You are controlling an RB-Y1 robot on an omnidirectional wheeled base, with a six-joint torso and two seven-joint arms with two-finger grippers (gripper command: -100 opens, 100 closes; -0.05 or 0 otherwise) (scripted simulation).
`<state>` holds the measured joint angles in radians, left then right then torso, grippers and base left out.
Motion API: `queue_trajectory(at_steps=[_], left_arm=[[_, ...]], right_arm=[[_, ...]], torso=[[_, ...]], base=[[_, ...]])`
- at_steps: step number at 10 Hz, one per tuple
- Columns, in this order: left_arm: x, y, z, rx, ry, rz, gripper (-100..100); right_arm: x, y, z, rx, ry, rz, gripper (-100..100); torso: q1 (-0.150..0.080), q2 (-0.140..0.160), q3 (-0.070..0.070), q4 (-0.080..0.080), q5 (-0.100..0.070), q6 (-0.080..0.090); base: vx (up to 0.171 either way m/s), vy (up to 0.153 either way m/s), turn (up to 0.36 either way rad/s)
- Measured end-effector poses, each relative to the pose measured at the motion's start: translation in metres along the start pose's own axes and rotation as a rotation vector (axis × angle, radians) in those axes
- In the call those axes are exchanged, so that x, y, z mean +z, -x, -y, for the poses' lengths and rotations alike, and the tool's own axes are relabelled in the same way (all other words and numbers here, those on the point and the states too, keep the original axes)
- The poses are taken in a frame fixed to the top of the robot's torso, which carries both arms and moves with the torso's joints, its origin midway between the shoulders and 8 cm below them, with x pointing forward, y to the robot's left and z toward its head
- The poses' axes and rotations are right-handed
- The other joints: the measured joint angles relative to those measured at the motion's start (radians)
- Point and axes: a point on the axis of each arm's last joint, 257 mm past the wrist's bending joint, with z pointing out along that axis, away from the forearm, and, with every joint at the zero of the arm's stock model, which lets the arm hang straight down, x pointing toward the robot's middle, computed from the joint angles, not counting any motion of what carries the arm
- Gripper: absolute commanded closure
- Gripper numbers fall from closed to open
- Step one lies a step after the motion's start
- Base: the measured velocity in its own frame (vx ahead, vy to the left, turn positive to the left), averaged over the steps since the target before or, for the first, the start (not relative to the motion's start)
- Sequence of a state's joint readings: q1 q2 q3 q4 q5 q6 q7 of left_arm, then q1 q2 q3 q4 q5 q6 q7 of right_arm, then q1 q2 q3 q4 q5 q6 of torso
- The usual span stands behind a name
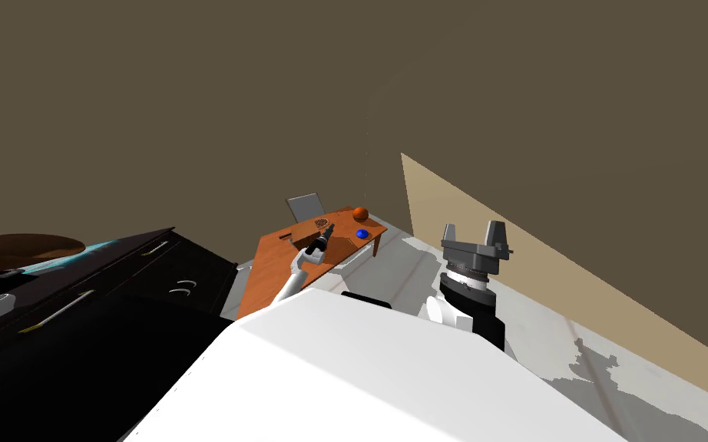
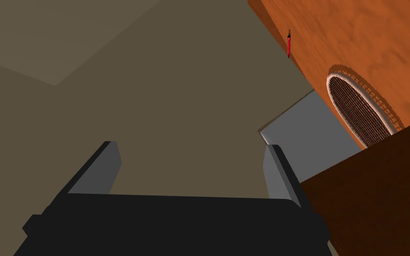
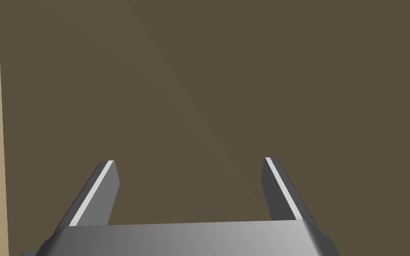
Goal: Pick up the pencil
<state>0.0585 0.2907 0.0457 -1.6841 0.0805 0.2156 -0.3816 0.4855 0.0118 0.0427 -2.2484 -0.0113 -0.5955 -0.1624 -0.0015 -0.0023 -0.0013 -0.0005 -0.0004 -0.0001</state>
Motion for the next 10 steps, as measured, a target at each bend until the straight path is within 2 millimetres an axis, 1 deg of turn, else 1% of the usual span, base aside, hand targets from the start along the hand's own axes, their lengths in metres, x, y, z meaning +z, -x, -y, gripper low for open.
queue_trajectory(at_steps=[1, 2, 3, 6, 7, 9, 10], left_arm=[[0.002, -0.004, -0.015, 0.008, 0.035, -0.014, -100], [0.009, -0.006, -0.021, 0.017, 0.062, -0.027, -100], [0.012, -0.009, -0.034, 0.024, 0.098, -0.042, -100], [0.023, -0.012, -0.064, 0.046, 0.195, -0.085, -100], [0.023, -0.018, -0.075, 0.051, 0.229, -0.1, -100], [0.029, -0.019, -0.09, 0.058, 0.277, -0.122, -100], [0.026, -0.022, -0.101, 0.062, 0.309, -0.136, -100]], right_arm=[[0.0, 0.0, 0.0, 0.0, 0.0, 0.0, 0], [0.0, 0.0, 0.0, 0.0, 0.0, 0.0, 0], [0.0, 0.0, 0.0, 0.0, 0.0, 0.0, 0], [0.0, 0.0, 0.0, 0.0, 0.0, 0.0, 0], [0.0, 0.0, 0.0, 0.0, 0.0, 0.0, 0], [0.0, 0.0, 0.0, 0.0, 0.0, 0.0, 0], [0.0, 0.0, 0.0, 0.0, 0.0, 0.0, 0]], torso=[[0.0, 0.0, 0.0, 0.0, 0.0, -0.001], [0.0, 0.0, 0.0, 0.0, 0.0, 0.0], [0.001, 0.0, 0.0, 0.0, 0.0, -0.001], [0.0, -0.001, -0.001, 0.0, 0.0, 0.0], [0.0, 0.0, 0.0, 0.0, 0.0, -0.001], [0.0, 0.0, 0.0, 0.0, 0.0, 0.0], [0.001, 0.0, 0.0, 0.0, 0.0, -0.001]], base=[[0.039, -0.031, -0.139], [0.037, -0.016, -0.066], [0.047, -0.017, -0.119], [0.046, -0.022, -0.1], [0.015, -0.01, 0.025], [0.039, -0.015, -0.107], [0.017, -0.004, 0.001]])
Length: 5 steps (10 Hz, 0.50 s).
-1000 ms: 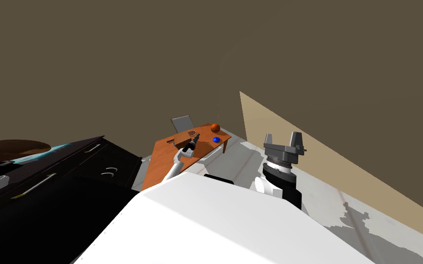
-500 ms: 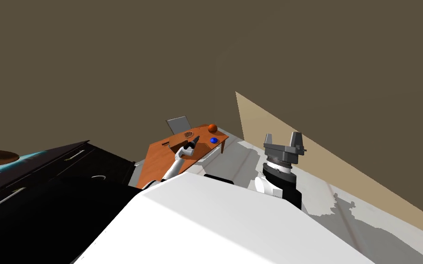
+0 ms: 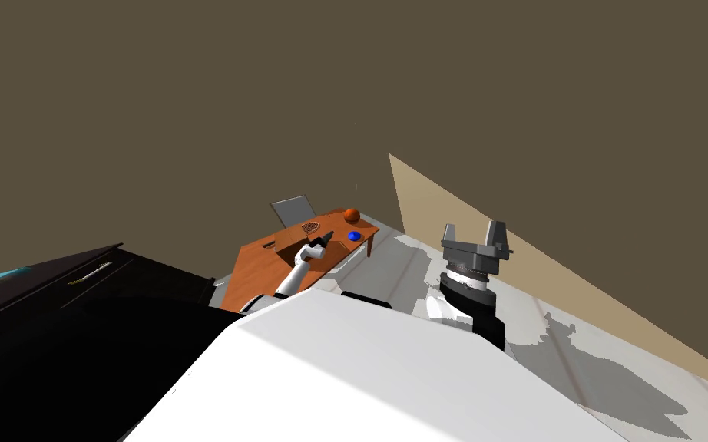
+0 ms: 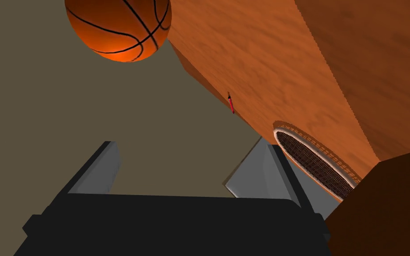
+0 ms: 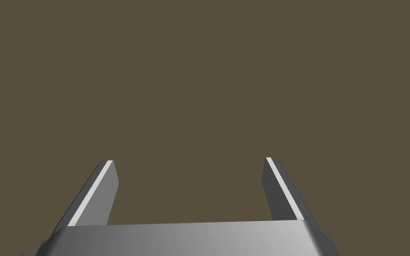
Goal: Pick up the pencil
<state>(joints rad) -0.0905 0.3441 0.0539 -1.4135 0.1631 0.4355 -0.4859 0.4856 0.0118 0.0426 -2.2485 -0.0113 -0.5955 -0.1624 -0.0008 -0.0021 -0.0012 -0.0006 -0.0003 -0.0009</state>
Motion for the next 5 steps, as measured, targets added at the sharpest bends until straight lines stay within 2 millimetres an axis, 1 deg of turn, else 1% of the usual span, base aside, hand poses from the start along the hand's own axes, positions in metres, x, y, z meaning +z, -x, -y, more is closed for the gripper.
queue_trajectory(at_steps=[1, 2, 3, 4, 5], left_arm=[[0.003, -0.003, -0.007, 0.001, 0.018, -0.008, -100], [0.008, -0.002, -0.012, 0.005, 0.043, -0.021, -100], [0.011, -0.005, -0.022, 0.008, 0.073, -0.037, -100], [0.015, -0.005, -0.028, 0.012, 0.103, -0.053, -100], [0.016, -0.009, -0.039, 0.015, 0.136, -0.071, -100]], right_arm=[[0.0, 0.0, 0.0, 0.0, 0.0, 0.0, 0], [0.0, 0.0, 0.0, 0.0, 0.0, 0.0, 0], [0.0, 0.0, 0.0, 0.0, 0.0, 0.0, 0], [0.0, 0.0, 0.0, 0.0, 0.0, 0.0, 0], [0.0, 0.0, 0.0, 0.0, 0.0, 0.0, 0]], torso=[[0.0, 0.001, 0.001, 0.0, 0.0, 0.0], [0.0, 0.0, 0.0, 0.0, 0.0, 0.001], [0.0, 0.0, 0.0, 0.0, 0.0, 0.0], [0.0, -0.001, 0.0, 0.0, 0.0, 0.001], [0.0, -0.001, 0.0, 0.0, 0.0, 0.0]], base=[[0.038, -0.018, -0.135], [0.044, -0.014, -0.08], [0.053, -0.017, -0.143], [0.051, -0.012, -0.059], [0.068, -0.02, -0.115]])
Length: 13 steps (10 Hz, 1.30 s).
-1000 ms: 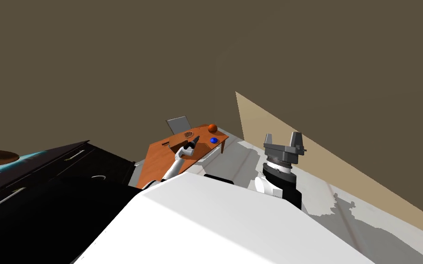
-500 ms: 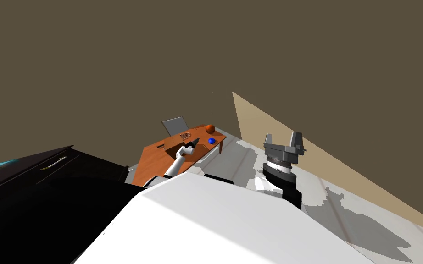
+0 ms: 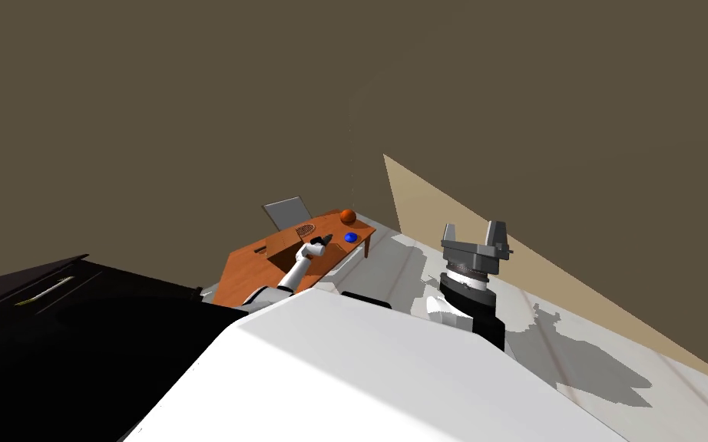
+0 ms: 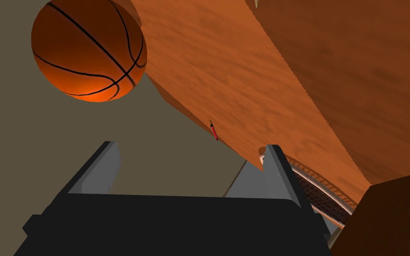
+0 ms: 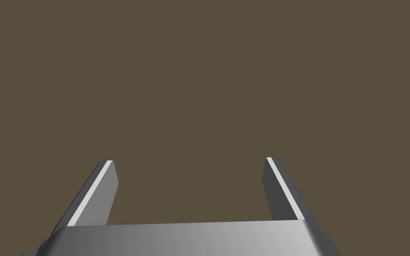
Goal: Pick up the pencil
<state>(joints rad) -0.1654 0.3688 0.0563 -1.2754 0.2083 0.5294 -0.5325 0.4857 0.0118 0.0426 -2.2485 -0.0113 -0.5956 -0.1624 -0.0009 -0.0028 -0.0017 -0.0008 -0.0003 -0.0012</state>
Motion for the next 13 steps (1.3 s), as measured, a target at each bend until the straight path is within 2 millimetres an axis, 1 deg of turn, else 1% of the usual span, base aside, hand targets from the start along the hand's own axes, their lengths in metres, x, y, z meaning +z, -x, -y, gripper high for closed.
queue_trajectory(at_steps=[3, 6, 8, 10, 13], left_arm=[[0.011, -0.01, -0.023, 0.006, 0.09, -0.056, -100], [0.017, -0.021, -0.051, 0.005, 0.186, -0.119, -100], [0.019, -0.031, -0.068, 0.003, 0.246, -0.163, -100], [0.018, -0.037, -0.082, -0.001, 0.299, -0.204, -100], [0.015, -0.049, -0.099, -0.009, 0.372, -0.268, -100]], right_arm=[[0.0, 0.0, 0.0, 0.0, 0.0, 0.0, 0], [0.0, 0.0, 0.0, 0.0, 0.0, 0.0, 0], [0.0, 0.0, 0.0, 0.0, 0.0, 0.0, 0], [0.0, 0.0, 0.0, 0.0, 0.0, 0.0, 0], [0.0, 0.0, 0.0, 0.0, 0.0, 0.0, 0]], torso=[[0.0, -0.001, 0.0, 0.0, 0.0, 0.001], [0.0, 0.0, 0.0, 0.0, 0.0, 0.0], [0.001, 0.0, 0.0, 0.0, 0.0, 0.0], [0.0, 0.0, 0.0, 0.0, 0.0, 0.0], [0.0, 0.0, 0.0, 0.0, 0.0, 0.0]], base=[[0.052, -0.013, -0.083], [0.057, -0.007, -0.093], [0.055, -0.001, -0.093], [0.054, -0.007, -0.073], [0.054, 0.001, -0.064]])
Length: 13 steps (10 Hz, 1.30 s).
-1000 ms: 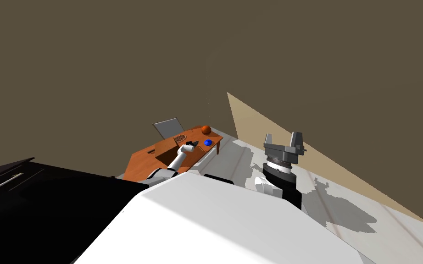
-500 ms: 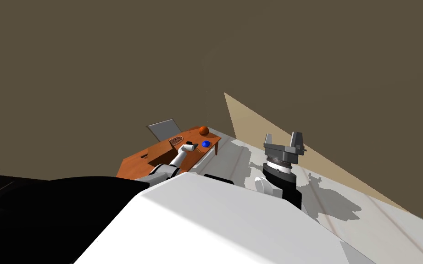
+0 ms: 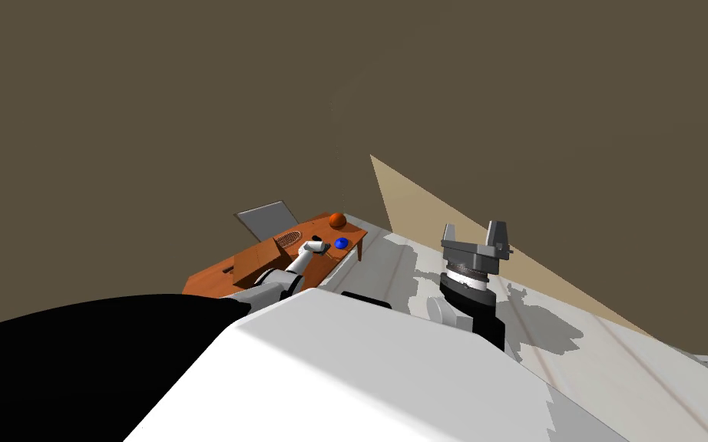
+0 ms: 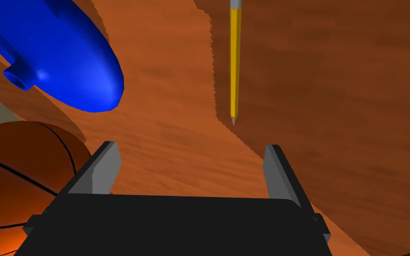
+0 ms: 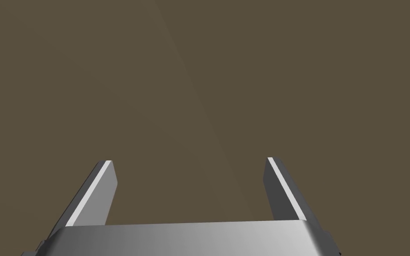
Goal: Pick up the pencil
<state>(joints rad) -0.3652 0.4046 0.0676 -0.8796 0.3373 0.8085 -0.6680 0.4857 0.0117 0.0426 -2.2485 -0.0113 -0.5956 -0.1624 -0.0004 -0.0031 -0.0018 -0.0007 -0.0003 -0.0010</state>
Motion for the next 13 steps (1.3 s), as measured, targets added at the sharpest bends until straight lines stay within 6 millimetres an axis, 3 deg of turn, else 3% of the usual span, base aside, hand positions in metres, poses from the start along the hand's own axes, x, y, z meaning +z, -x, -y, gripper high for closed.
queue_trajectory(at_steps=[13], left_arm=[[0.002, -0.043, -0.076, -0.054, 0.257, -0.233, -100]], right_arm=[[0.0, 0.0, 0.0, 0.0, 0.0, 0.0, 0]], torso=[[0.0, 0.001, 0.001, 0.0, 0.0, -0.001]], base=[[0.048, 0.006, -0.047]])
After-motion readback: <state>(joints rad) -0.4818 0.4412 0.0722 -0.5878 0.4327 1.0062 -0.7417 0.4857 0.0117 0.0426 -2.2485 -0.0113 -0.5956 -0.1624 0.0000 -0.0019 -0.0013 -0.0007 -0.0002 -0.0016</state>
